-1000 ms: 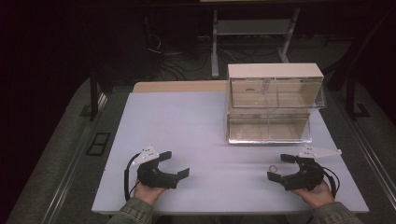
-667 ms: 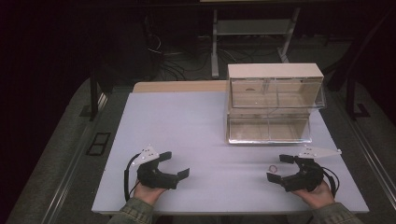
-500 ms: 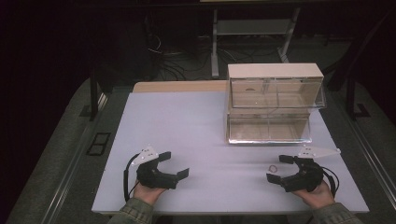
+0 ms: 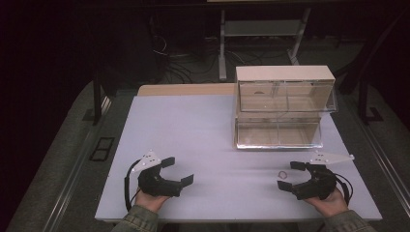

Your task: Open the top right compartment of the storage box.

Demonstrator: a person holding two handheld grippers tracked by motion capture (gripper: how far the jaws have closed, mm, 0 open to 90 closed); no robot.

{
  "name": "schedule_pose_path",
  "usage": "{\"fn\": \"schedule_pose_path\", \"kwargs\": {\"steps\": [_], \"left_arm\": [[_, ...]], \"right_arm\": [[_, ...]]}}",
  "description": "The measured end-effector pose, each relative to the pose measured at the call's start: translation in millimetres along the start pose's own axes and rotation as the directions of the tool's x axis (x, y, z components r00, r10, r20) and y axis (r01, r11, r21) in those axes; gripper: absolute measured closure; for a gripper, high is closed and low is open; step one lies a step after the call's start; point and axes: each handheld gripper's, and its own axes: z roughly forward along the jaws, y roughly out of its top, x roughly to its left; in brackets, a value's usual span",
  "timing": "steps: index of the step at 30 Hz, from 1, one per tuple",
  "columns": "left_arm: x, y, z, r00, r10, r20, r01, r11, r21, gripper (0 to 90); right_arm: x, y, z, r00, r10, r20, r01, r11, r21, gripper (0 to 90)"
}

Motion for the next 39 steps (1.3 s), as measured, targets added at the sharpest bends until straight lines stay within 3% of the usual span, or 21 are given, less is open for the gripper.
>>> {"fn": "schedule_pose_path", "kwargs": {"steps": [25, 39], "left_arm": [[-13.6, 25.7, 14.4, 0.9981, 0.026, 0.056, -0.029, 0.9985, 0.046, 0.0], [-26.7, 48.1, 32.9, 0.9933, 0.067, 0.094, -0.074, 0.9945, 0.074, 0.0]], "right_arm": [[-0.4, -1.2, -4.7, 0.9998, 0.020, 0.004, -0.020, 1.000, 0.011, 0.0], [-1.8, -1.6, -7.5, 0.9998, 0.018, 0.007, -0.019, 1.000, 0.011, 0.0]]}}
